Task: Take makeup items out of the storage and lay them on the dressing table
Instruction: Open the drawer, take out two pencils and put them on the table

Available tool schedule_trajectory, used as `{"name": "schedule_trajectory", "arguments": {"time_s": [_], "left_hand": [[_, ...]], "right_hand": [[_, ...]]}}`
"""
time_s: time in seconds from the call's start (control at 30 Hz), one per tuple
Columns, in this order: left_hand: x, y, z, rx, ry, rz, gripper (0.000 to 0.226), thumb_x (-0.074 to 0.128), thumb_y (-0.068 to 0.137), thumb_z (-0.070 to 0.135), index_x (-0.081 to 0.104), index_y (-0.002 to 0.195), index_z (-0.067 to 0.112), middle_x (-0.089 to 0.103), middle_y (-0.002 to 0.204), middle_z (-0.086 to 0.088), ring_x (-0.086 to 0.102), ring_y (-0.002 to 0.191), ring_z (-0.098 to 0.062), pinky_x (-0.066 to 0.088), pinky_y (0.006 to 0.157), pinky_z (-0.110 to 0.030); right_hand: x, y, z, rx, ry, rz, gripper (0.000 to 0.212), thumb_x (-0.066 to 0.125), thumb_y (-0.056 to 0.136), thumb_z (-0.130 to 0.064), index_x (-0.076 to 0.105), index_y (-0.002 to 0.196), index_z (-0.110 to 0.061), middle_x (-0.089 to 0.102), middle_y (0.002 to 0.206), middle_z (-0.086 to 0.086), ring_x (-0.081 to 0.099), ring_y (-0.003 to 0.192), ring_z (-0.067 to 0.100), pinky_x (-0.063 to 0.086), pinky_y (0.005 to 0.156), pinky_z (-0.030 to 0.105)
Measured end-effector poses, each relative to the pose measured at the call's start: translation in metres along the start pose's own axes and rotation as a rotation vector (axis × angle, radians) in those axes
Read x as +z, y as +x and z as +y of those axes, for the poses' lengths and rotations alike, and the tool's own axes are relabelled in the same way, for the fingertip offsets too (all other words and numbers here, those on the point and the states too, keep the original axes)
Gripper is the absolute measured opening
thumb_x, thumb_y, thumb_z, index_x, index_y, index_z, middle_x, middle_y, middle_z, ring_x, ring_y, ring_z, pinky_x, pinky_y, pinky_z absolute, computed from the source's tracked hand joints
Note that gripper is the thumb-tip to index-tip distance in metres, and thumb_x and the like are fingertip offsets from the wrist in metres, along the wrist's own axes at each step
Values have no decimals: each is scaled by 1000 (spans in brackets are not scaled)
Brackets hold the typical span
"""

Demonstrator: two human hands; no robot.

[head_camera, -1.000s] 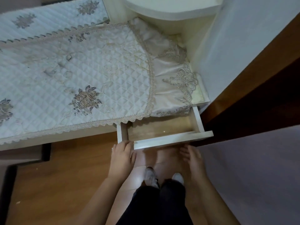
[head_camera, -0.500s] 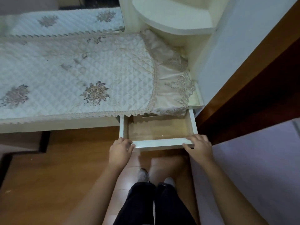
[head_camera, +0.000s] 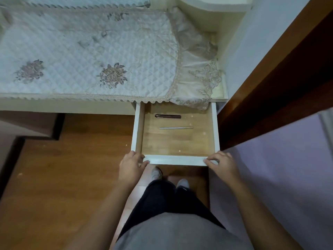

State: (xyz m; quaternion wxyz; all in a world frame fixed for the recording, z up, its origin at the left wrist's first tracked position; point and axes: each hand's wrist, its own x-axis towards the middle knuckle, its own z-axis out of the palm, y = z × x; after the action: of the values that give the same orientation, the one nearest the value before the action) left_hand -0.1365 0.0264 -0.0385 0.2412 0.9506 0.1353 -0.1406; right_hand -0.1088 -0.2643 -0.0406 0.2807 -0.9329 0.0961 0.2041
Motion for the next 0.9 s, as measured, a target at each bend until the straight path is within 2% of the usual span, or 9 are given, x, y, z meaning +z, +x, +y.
{"name": "schedule_trajectory", "arguments": {"time_s": [0.27,0.4,0.47,0.53,0.6,0.7,0.8,0.9], "left_hand": [[-1,1,3,-64,-27,-22,28,55,86,33,64,100,11,61,106,-10,51,100,-26,41,84,-36],[-6,12,11,-25,-4,19,29,55,87,29,63,108,11,62,109,-9,54,104,-26,42,88,-36],[-7,24,20,12,-2,24,29,56,86,28,62,109,12,62,110,-9,54,106,-26,41,89,-35],[-7,39,29,33,-13,1,29,56,86,28,62,110,13,61,112,-7,53,109,-25,42,89,-34],[-4,56,35,49,-19,-38,28,55,86,29,62,109,15,60,113,-5,53,110,-24,44,87,-34],[4,77,40,64,-17,-123,27,57,86,28,62,109,15,60,114,-6,54,108,-24,44,87,-34],[12,93,40,70,27,-234,34,58,86,28,58,118,17,57,123,-6,51,113,-23,42,94,-32],[20,103,39,96,58,-345,37,58,85,26,54,121,18,54,126,-5,53,111,-22,42,92,-27]], "right_hand": [[-6,11,0,-32,65,-67,23,65,79,-29,69,83,-6,65,85,8,58,88,27,45,71,34],[-7,29,-14,-27,106,-95,21,62,81,-15,64,98,-3,58,88,6,54,81,18,42,73,27],[0,44,-26,-73,85,-107,23,62,79,-13,64,101,-5,59,97,7,53,84,14,40,75,24],[9,62,-38,-110,45,-137,25,63,79,-16,63,102,-8,58,106,7,55,94,17,38,77,24],[20,79,-48,-130,-20,-182,28,62,79,-20,62,105,-11,56,110,6,53,105,23,40,83,29],[36,100,-54,-172,-126,-216,32,61,79,-25,61,109,-13,56,115,8,49,111,27,37,95,33],[49,108,-51,-167,-198,-277,30,62,79,-26,62,105,-11,55,116,11,49,109,28,38,92,33],[59,110,-44,-213,-255,-358,29,63,78,-23,60,103,-8,51,118,13,48,109,29,38,90,32]]}}
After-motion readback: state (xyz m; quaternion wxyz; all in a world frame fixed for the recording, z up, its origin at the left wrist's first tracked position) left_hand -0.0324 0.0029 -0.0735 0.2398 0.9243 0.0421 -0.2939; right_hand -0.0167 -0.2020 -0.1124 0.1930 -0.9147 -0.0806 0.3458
